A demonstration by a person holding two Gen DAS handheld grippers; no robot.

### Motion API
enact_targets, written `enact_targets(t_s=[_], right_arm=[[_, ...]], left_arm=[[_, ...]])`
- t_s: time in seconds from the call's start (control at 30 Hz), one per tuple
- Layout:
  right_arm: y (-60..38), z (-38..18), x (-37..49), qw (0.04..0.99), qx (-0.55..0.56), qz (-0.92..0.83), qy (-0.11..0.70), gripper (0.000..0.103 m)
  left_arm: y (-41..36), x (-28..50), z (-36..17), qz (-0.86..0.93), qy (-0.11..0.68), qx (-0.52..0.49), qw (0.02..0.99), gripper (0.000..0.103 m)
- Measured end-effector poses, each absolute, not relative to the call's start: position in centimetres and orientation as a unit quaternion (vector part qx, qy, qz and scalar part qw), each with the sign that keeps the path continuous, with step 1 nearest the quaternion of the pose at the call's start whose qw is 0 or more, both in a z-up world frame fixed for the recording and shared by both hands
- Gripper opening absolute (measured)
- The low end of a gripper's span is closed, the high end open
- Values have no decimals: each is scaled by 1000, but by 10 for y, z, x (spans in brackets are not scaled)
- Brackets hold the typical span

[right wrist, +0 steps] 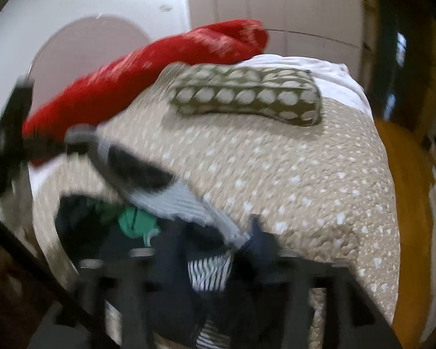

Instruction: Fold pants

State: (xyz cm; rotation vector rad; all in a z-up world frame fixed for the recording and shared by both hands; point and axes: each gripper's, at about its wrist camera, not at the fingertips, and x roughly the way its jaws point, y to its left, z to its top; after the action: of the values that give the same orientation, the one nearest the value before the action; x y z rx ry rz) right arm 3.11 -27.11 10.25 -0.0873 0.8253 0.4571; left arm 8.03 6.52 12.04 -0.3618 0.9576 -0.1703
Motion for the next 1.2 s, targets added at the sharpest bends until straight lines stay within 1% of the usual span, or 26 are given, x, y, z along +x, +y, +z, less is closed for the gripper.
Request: enact_targets(t_s=[0.1,0.13,0.17,0.2,0.23,0.27,0.43,0.53,0.6,0.7,0.8,0.87,0.93,0.97,1.0,1.03,1.07,1.1,1.2], right_arm=[[-256,80,25,884,-88,208,410,69],[-252,70,26,881,-100,198,418,66],[-251,61,28,875,-105,193,432,55],[-252,53,31,866,-102,190,450,4],[-254,47,33,858,-92,187,469,4],[-259,49,31,861,-77,188,466,4],[-283,98,21,880,-15,214,423,4],[-300,124,39,884,24,225,408,4],[-303,127,64,884,33,217,413,4],[-315,108,126,868,70,194,451,4],[-332,63,189,851,98,130,499,5],[-338,45,208,851,102,87,508,14],[-343,38,215,862,92,30,497,34],[-346,39,215,867,97,25,487,40],[-349,42,213,871,105,26,480,51],[-353,46,207,876,113,27,469,55],[-357,51,200,880,115,26,460,55],[-359,55,192,882,116,27,455,56],[-372,61,163,880,134,43,453,56]], left_arm=[[70,77,120,-78,458,-181,867,12],[71,75,120,-77,457,-182,867,12],[73,73,121,-75,456,-182,868,12],[75,69,122,-73,454,-183,869,12],[77,67,123,-73,453,-184,869,12],[81,62,125,-72,450,-188,870,12],[100,48,143,-70,435,-211,873,13],[104,60,150,-63,434,-224,870,13],[101,81,148,-52,446,-222,866,13],[92,128,134,-26,472,-206,857,13],[91,178,103,-42,514,-230,825,13],[98,197,85,-49,530,-268,803,13],[106,199,82,-52,523,-284,802,13],[108,196,86,-52,514,-277,810,17],[110,192,89,-51,505,-268,819,22],[113,187,93,-48,496,-257,828,31],[114,184,94,-46,493,-252,831,40],[116,181,93,-45,492,-248,833,43],[125,173,83,-36,501,-236,832,43]])
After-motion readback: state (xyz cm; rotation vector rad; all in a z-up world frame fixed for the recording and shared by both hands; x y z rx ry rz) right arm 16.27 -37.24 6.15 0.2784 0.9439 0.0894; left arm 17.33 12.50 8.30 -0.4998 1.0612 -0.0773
